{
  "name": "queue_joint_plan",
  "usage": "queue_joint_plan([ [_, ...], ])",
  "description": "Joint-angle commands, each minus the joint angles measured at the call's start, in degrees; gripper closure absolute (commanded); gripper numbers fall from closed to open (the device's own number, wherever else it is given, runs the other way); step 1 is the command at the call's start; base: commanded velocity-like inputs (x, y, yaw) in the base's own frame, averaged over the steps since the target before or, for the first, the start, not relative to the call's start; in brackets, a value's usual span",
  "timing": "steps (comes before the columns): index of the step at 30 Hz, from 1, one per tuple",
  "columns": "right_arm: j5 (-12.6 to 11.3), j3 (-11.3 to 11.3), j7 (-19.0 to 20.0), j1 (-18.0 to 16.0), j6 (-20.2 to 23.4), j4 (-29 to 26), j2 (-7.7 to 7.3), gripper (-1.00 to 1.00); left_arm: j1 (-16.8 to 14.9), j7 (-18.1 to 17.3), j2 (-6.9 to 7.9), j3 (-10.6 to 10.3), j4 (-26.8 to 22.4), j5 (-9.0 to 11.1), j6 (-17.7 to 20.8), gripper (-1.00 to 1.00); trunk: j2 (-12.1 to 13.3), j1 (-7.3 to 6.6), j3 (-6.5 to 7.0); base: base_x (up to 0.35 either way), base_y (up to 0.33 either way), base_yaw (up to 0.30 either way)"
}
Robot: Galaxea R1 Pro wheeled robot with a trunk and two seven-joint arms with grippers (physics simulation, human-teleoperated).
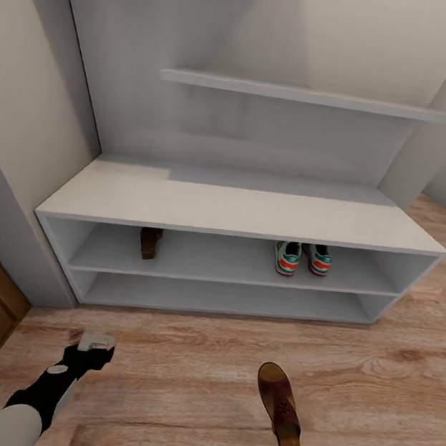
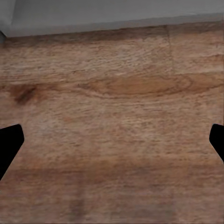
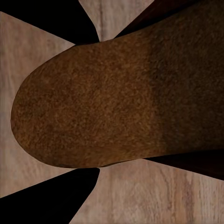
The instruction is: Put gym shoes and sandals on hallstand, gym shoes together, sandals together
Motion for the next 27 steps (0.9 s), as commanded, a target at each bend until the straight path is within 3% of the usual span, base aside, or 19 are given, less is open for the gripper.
queue_joint_plan([
  [1,0.6,-0.5,-0.1,0.0,-0.2,0.1,0.09,1.00,3.1,-0.4,0.01,0.5,0.0,-0.5,-3.2,-1.00,0.0,-0.01,-0.04,-0.007,0.003,0.000],
  [7,0.6,-0.5,-0.1,0.0,-0.2,0.0,0.31,1.00,10.3,-0.4,0.07,0.6,0.1,0.4,-8.9,-1.00,0.0,-0.01,-0.04,-0.003,0.001,0.001],
  [8,0.6,-0.5,-0.1,-0.1,-0.2,0.0,0.32,1.00,11.8,-0.4,0.09,0.6,0.1,1.1,-9.9,-1.00,0.0,-0.01,-0.06,-0.001,0.000,0.049],
  [9,0.5,-0.5,-0.1,-0.1,-0.2,0.0,0.35,1.00,15.1,-0.9,0.11,0.6,0.0,3.9,-12.4,-1.00,0.0,-0.01,-0.10,0.000,0.000,0.146],
  [13,0.5,-0.5,-0.2,0.0,-0.2,0.0,0.35,1.00,18.3,-3.0,0.29,0.6,-0.1,7.1,-14.9,-1.00,0.0,-0.01,-0.31,0.000,0.000,0.173],
  [27,0.5,-0.5,-0.2,0.0,-0.2,0.0,0.36,1.00,20.3,-4.6,1.51,0.6,-0.2,8.5,-15.8,-1.00,0.0,-0.01,-1.06,0.000,0.000,0.178],
])
